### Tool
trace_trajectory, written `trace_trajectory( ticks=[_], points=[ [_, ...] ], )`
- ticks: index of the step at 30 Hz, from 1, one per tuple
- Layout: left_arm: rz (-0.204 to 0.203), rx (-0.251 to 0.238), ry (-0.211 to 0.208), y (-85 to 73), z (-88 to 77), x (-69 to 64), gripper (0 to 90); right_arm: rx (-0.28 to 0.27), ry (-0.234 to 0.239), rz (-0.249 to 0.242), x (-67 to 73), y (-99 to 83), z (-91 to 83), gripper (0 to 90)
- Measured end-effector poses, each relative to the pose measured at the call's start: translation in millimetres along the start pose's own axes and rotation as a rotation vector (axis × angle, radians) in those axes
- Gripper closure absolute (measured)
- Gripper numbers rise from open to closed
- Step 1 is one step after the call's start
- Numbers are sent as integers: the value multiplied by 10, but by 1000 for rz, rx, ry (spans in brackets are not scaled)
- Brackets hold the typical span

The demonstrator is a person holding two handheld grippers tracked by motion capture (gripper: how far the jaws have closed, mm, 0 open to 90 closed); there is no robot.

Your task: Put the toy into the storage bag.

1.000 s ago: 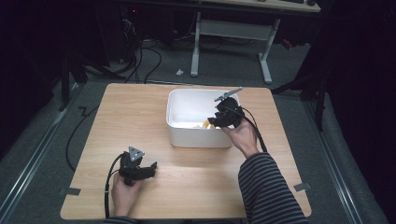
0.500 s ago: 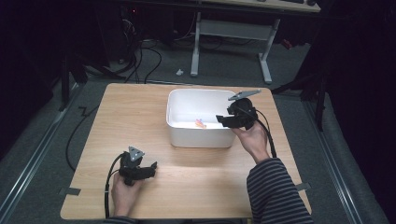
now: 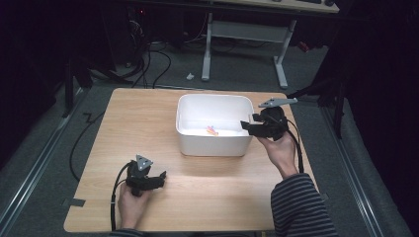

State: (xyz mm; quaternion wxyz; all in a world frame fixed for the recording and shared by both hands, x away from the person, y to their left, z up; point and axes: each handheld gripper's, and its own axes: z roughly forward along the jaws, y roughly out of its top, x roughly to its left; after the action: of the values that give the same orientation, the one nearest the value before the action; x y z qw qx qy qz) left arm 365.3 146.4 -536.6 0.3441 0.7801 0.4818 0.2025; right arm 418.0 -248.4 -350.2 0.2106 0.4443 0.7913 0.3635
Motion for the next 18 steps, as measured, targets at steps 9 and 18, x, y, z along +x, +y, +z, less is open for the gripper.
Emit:
trace_trajectory(
  ticks=[9,18],
  points=[
    [0,0,0,0,0,0,178,-17,-21,7,-56,-97,-155,444],
    [0,0,0,0,0,0,178,-40,-47,17,-130,-215,-294,416]
  ],
)
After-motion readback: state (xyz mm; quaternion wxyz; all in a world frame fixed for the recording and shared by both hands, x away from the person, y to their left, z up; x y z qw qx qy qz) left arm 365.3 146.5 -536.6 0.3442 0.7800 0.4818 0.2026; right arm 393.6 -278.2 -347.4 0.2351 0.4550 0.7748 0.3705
